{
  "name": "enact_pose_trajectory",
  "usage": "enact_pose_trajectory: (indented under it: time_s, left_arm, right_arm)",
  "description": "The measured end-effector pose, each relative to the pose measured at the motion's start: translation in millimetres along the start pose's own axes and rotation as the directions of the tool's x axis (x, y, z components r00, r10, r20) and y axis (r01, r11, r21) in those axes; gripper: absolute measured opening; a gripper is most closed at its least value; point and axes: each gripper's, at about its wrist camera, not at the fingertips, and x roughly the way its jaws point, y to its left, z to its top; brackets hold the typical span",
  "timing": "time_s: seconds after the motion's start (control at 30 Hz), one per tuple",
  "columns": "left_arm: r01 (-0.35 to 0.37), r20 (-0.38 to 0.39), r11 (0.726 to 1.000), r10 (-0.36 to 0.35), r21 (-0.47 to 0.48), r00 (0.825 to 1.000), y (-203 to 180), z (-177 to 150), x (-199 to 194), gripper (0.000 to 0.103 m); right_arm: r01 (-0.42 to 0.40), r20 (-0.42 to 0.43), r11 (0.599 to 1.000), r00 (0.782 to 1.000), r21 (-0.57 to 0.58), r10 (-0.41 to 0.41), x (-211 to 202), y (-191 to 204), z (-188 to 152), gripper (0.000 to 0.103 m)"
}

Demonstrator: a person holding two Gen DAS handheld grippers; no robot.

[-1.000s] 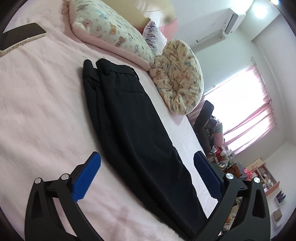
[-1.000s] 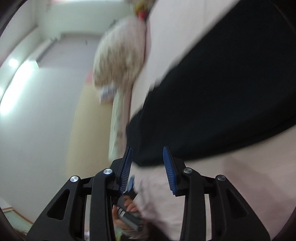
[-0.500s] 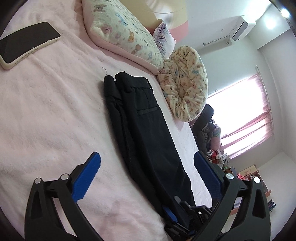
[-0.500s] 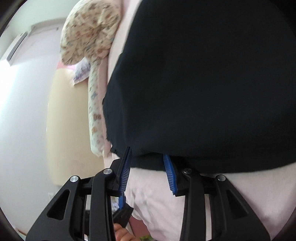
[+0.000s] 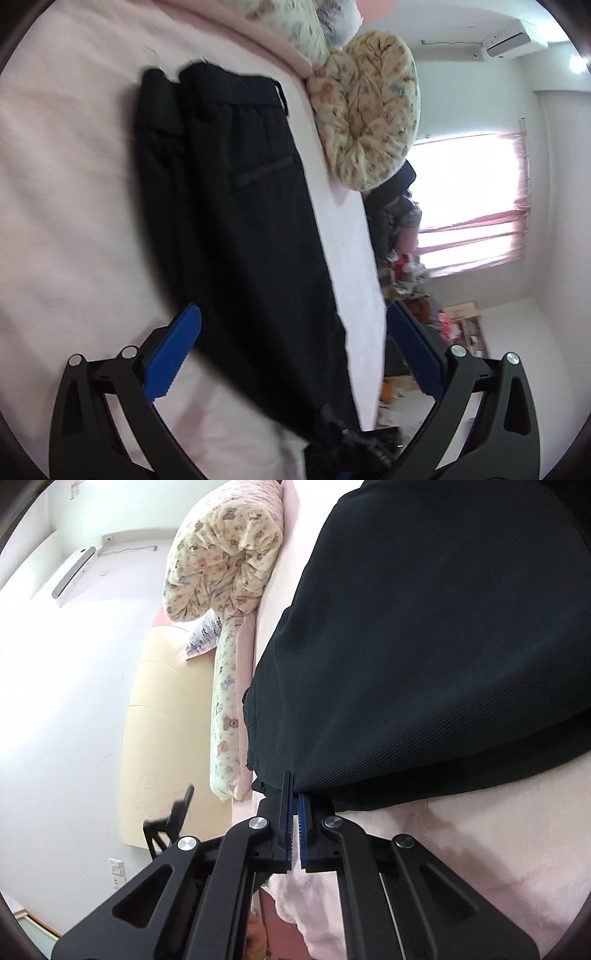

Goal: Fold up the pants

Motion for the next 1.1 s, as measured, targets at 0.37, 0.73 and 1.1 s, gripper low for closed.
enact_pose_trajectory:
  time_s: [0.37, 0.73, 1.1]
  left_arm:
    - [0.006, -0.083, 0.998, -0.011, -0.058, 0.997, 4.8, 1.8, 44.2, 0.092]
    - [-0.032, 0.177, 0.989, 0.057, -0.143, 0.983, 35.5, 37.1, 21.5, 0.058]
    - [-0.112, 0.249, 0.991, 0.127, -0.075, 0.960, 33.0, 39.7, 14.5, 0.009]
  right_arm:
    - [-0.040, -0.017, 0.999, 0.999, -0.019, 0.039, -5.1, 0.5, 2.9, 0.002]
    - [-0.031, -0.039, 0.999, 0.999, -0.033, 0.030, -2.8, -4.2, 1.8, 0.002]
    - [0.000, -0.051, 0.999, 0.999, -0.046, -0.002, 0.3, -5.1, -5.7, 0.002]
